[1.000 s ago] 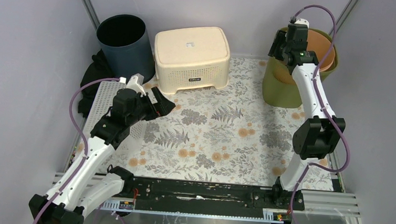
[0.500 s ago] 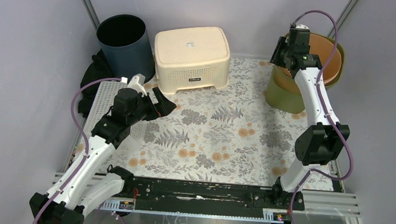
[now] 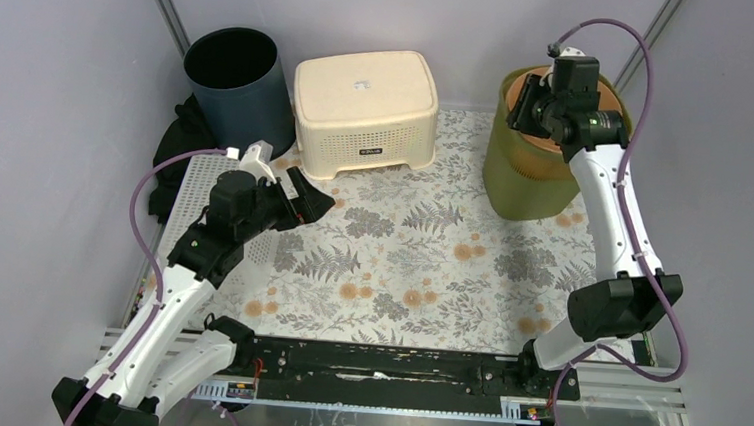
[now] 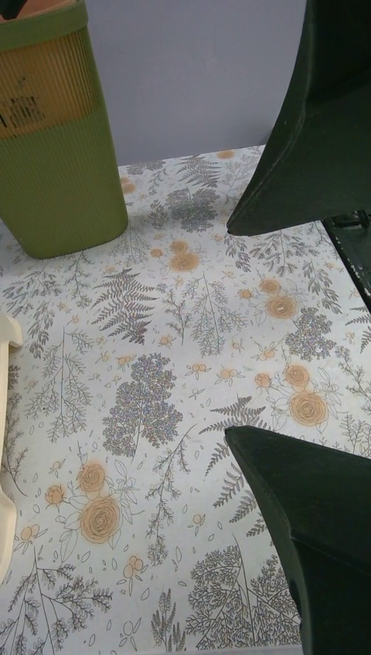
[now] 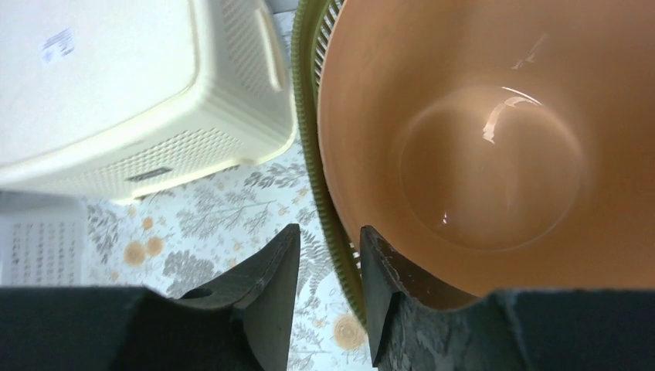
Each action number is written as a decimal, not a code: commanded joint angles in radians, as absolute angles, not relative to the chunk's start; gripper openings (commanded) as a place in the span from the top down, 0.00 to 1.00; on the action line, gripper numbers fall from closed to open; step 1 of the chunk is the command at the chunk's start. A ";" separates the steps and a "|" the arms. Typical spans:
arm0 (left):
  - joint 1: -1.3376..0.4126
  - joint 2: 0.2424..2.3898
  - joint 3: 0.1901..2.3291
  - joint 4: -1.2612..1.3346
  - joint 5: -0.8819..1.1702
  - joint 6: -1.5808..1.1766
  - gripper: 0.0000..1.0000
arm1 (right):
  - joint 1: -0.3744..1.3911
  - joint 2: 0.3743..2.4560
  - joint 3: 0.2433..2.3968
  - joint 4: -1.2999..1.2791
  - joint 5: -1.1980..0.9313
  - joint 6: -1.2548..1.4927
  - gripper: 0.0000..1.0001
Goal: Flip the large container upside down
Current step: Move the container to the center of the board.
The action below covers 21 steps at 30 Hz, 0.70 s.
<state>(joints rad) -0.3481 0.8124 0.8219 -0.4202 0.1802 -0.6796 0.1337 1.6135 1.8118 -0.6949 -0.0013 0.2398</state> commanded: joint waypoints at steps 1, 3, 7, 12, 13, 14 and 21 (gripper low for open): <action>-0.354 0.808 0.827 -0.411 0.206 -0.678 0.00 | 0.226 1.562 1.819 -0.764 -0.035 0.231 0.59; -0.354 0.805 0.824 -0.410 0.204 -0.679 0.00 | 0.258 1.550 1.808 -0.780 -0.028 0.223 0.59; -0.354 0.801 0.818 -0.408 0.204 -0.680 0.00 | 0.313 1.516 1.762 -0.784 -0.027 0.223 0.59; -0.354 0.798 0.809 -0.404 0.206 -0.682 0.00 | 0.373 1.477 1.706 -0.784 -0.043 0.231 0.58; -0.354 0.795 0.806 -0.402 0.207 -0.684 0.00 | 0.382 1.469 1.694 -0.782 -0.052 0.232 0.58; -0.354 0.794 0.802 -0.401 0.207 -0.685 0.00 | 0.392 1.461 1.684 -0.777 -0.062 0.233 0.58; -0.354 0.789 0.792 -0.396 0.210 -0.690 0.00 | 0.446 1.419 1.654 -0.779 -0.118 0.231 0.58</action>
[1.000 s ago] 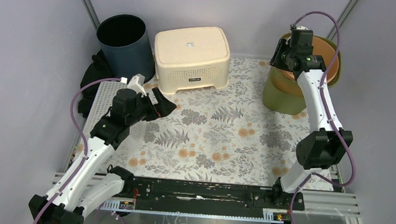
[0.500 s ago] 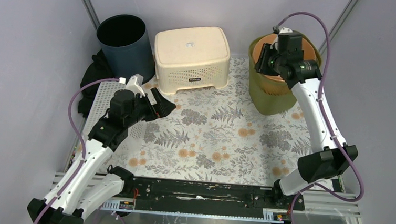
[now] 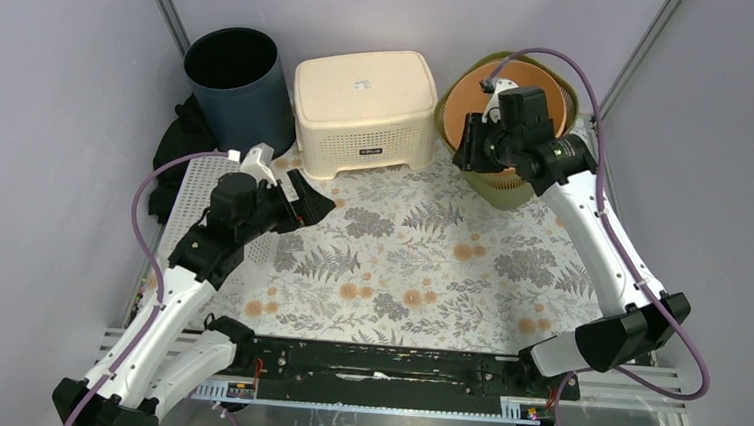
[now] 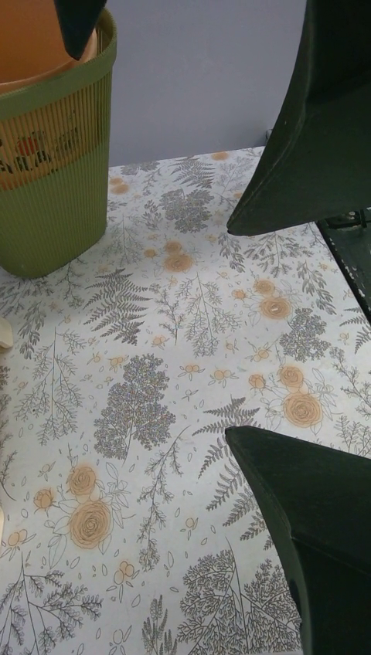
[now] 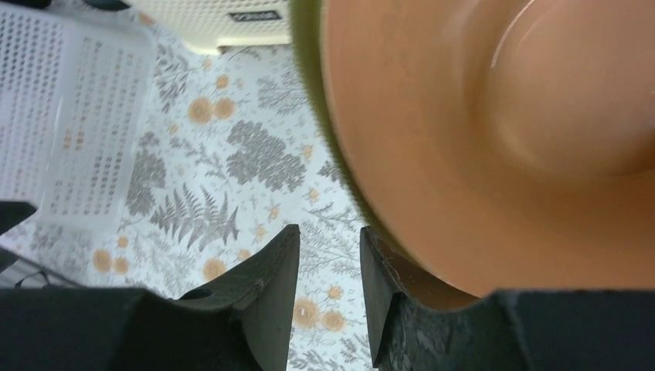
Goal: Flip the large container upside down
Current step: Move the container to the center of the board.
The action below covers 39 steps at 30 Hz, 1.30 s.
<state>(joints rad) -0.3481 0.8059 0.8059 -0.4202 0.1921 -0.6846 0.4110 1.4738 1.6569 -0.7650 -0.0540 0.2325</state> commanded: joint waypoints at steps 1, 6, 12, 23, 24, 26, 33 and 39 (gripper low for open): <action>-0.355 0.789 0.791 -0.395 0.209 -0.690 0.00 | 0.452 1.413 1.653 -0.782 -0.122 0.230 0.58; -0.354 0.786 0.782 -0.390 0.207 -0.694 0.00 | 0.458 1.392 1.652 -0.782 -0.113 0.224 0.57; -0.354 0.786 0.780 -0.386 0.213 -0.698 0.00 | 0.459 1.425 1.652 -0.795 -0.039 0.204 0.52; -0.354 0.779 0.778 -0.389 0.216 -0.703 0.00 | 0.452 1.559 1.889 -0.789 0.197 0.142 0.23; -0.354 0.780 0.780 -0.392 0.215 -0.701 0.00 | 0.447 1.588 1.937 -0.789 0.223 0.130 0.21; -0.355 0.781 0.786 -0.400 0.213 -0.695 0.00 | 0.426 1.647 2.045 -0.791 0.263 0.104 0.19; -0.354 0.782 0.792 -0.413 0.211 -0.689 0.00 | 0.306 1.869 2.331 -0.820 0.288 0.060 0.18; -0.355 0.809 0.815 -0.431 0.223 -0.674 0.00 | 0.226 1.954 2.365 -0.806 0.255 0.004 0.18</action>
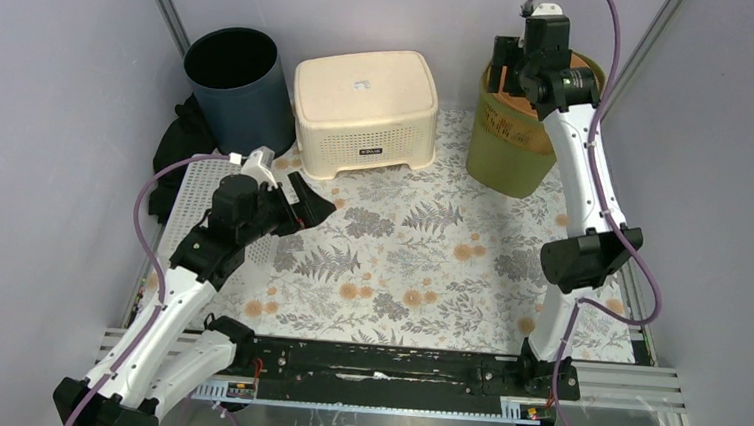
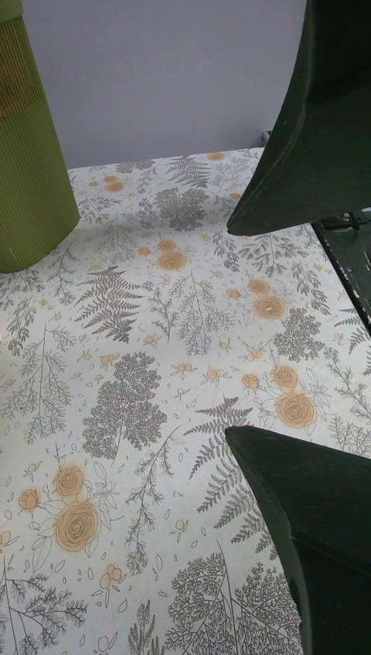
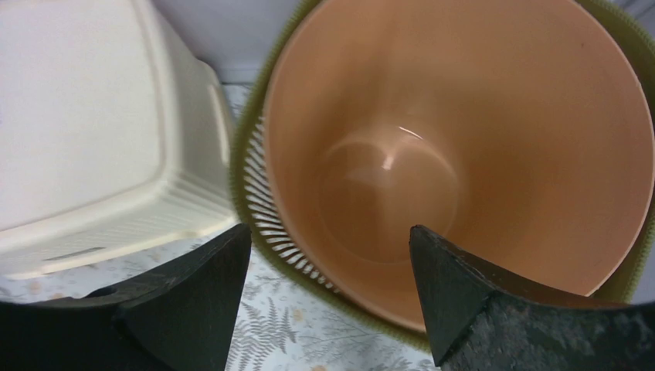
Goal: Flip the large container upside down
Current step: Move the container to the center of the board.
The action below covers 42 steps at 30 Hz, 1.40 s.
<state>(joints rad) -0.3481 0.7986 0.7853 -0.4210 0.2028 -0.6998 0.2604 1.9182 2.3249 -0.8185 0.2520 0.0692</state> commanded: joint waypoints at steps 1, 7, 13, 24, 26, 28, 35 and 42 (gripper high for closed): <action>-0.354 0.815 0.819 -0.433 0.224 -0.670 0.00 | 0.218 1.956 2.348 -0.799 0.231 -0.018 0.19; -0.354 0.853 0.848 -0.438 0.237 -0.656 0.00 | 0.171 1.884 2.195 -0.708 -0.033 -0.064 0.18; -0.354 0.869 0.855 -0.435 0.240 -0.653 0.00 | 0.153 1.843 2.091 -0.693 -0.113 -0.054 0.17; -0.354 0.869 0.847 -0.433 0.241 -0.653 0.00 | 0.150 1.747 1.972 -0.660 -0.063 -0.004 0.20; -0.354 0.870 0.844 -0.431 0.241 -0.653 0.00 | 0.150 1.758 2.002 -0.671 -0.060 -0.005 0.21; -0.354 0.869 0.845 -0.430 0.242 -0.655 0.00 | 0.150 1.788 2.043 -0.701 -0.058 -0.003 0.23; -0.354 0.860 0.841 -0.433 0.239 -0.655 0.00 | 0.150 1.858 2.073 -0.714 -0.060 0.008 0.29; -0.354 0.860 0.840 -0.436 0.234 -0.653 0.00 | 0.150 1.933 2.121 -0.716 -0.070 0.021 0.32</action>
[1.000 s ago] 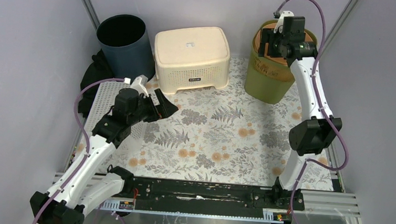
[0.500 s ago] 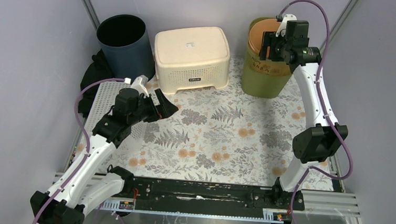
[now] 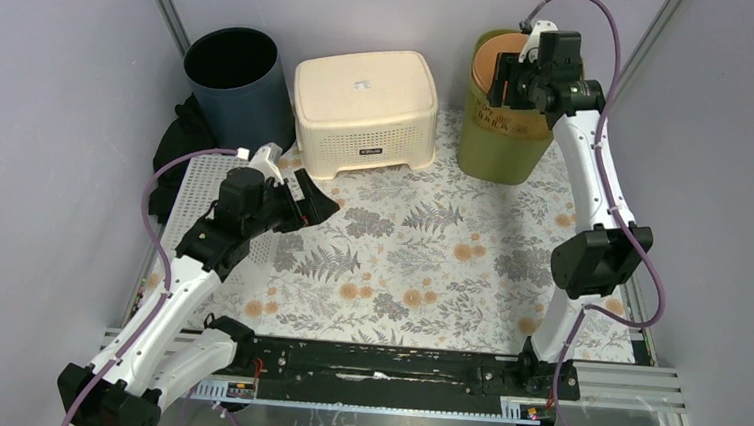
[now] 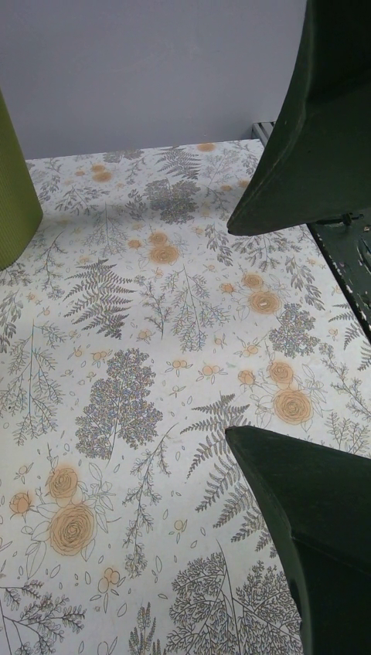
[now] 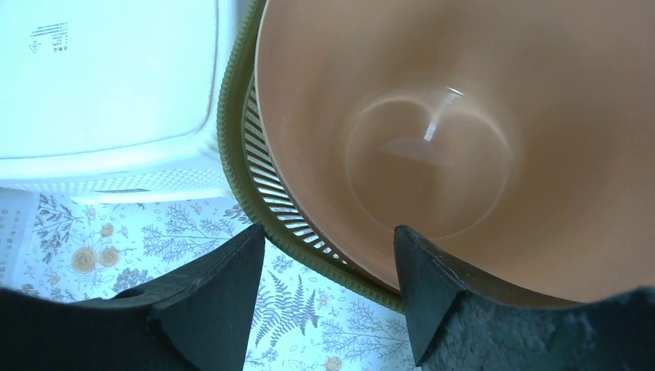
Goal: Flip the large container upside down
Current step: Move the container to the center of the board.
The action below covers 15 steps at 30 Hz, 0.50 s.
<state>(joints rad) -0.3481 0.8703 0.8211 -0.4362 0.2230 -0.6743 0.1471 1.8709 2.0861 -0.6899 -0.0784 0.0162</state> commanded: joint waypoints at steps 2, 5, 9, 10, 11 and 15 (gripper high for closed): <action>-0.354 0.861 0.839 -0.436 0.232 -0.653 0.00 | 0.150 1.953 2.132 -0.716 -0.065 0.021 0.33; -0.354 0.867 0.842 -0.436 0.232 -0.652 0.00 | 0.150 1.980 2.140 -0.719 -0.059 0.021 0.34; -0.355 0.870 0.844 -0.435 0.232 -0.652 0.00 | 0.151 1.996 2.132 -0.715 -0.054 0.024 0.38; -0.354 0.870 0.844 -0.435 0.230 -0.652 0.00 | 0.152 1.997 2.129 -0.714 -0.053 0.025 0.39; -0.355 0.871 0.843 -0.436 0.231 -0.653 0.00 | 0.152 1.995 2.125 -0.710 -0.051 0.025 0.39; -0.355 0.868 0.836 -0.432 0.229 -0.655 0.00 | 0.152 1.988 2.103 -0.692 -0.059 0.033 0.46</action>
<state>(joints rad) -0.3481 0.8707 0.8211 -0.4366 0.2226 -0.6743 0.1585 1.9411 2.1426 -0.6388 -0.1005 0.0467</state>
